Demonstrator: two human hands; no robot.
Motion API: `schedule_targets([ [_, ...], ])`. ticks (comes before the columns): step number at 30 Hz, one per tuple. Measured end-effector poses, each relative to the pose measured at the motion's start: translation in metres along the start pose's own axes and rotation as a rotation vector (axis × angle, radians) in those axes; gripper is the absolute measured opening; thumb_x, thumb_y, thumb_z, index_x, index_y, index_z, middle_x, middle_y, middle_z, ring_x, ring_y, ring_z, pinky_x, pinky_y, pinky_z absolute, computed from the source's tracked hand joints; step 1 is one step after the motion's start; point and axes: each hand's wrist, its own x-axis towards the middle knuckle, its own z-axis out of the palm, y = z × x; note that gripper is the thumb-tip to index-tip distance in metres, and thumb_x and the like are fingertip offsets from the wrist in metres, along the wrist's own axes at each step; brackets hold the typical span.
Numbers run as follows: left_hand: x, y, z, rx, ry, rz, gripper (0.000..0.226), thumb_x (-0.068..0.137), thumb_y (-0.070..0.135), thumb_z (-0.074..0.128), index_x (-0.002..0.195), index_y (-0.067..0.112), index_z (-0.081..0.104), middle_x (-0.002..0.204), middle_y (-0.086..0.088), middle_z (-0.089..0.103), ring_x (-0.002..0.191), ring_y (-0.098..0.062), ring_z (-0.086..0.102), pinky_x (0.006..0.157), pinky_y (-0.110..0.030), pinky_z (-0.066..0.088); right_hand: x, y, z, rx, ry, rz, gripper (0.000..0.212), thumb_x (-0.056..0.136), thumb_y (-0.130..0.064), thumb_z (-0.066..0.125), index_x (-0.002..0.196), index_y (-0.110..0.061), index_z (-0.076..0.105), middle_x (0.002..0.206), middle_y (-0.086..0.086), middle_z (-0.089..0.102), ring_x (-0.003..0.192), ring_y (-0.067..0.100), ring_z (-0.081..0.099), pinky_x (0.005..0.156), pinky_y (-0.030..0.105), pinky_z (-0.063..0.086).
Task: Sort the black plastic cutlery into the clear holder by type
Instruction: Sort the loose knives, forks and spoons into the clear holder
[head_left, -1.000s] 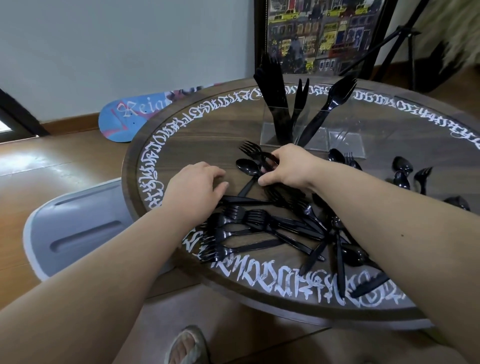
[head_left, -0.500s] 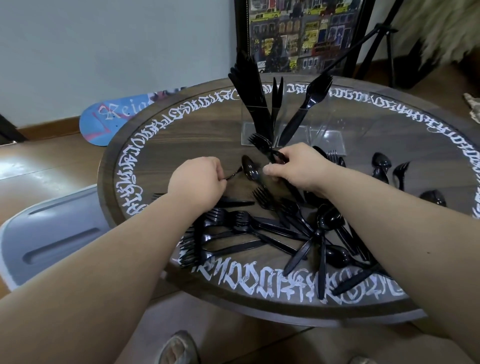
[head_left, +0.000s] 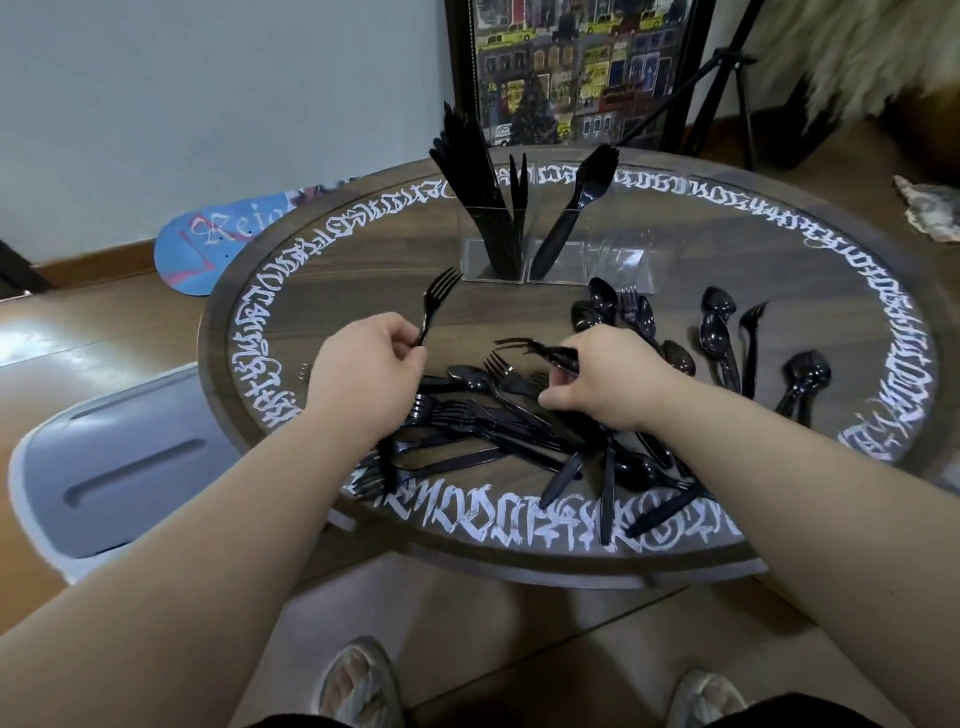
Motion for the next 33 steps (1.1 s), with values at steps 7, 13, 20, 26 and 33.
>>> schedule_targets([
  [7,-0.045,0.008,0.013,-0.223,-0.012,-0.155,0.007,0.088,0.023,0.064,0.082,0.024,0.060,0.070,0.014,0.057,0.064,-0.003,0.052,0.061,-0.022,0.037,-0.005,0.009,0.023,-0.106,0.087,0.127,0.027,0.076,-0.033,0.068,0.062,-0.021,0.048,0.068,0.000,0.055,0.077,0.026,0.055,0.065,0.031,0.045],
  [13,-0.064,0.010,0.030,-0.404,-0.009,-0.270,0.013,0.087,0.021,0.064,0.077,0.024,0.057,0.075,0.004,0.063,0.068,-0.013,0.056,0.063,-0.027,0.042,-0.005,0.009,0.026,-0.115,0.107,0.241,0.023,0.076,-0.033,0.068,0.081,-0.013,0.057,0.086,0.007,0.061,0.080,0.030,0.056,0.064,0.030,0.043],
  [20,-0.061,0.020,0.039,-0.538,-0.129,-0.297,0.011,0.091,0.012,0.059,0.093,0.020,0.066,0.080,0.003,0.070,0.080,-0.011,0.070,0.082,-0.035,0.055,-0.008,0.011,0.024,0.065,0.092,0.264,0.014,0.077,-0.021,0.066,0.081,-0.008,0.063,0.078,0.006,0.061,0.077,0.027,0.057,0.063,0.027,0.043],
  [26,-0.054,0.020,0.038,-0.547,-0.158,-0.293,0.014,0.091,0.013,0.060,0.104,0.015,0.066,0.085,0.001,0.072,0.077,-0.006,0.070,0.077,-0.033,0.058,-0.010,0.015,0.016,0.357,0.096,0.307,0.016,0.075,-0.017,0.073,0.071,-0.014,0.058,0.075,0.004,0.059,0.072,0.022,0.055,0.069,0.032,0.049],
  [33,-0.052,0.035,0.035,-0.664,-0.125,-0.216,0.014,0.092,0.009,0.058,0.085,0.021,0.063,0.086,0.001,0.073,0.077,-0.006,0.070,0.079,-0.028,0.055,-0.015,0.004,-0.008,0.808,0.250,0.247,0.020,0.075,-0.011,0.077,0.072,-0.014,0.058,0.062,-0.001,0.054,0.051,0.011,0.048,0.045,0.019,0.038],
])
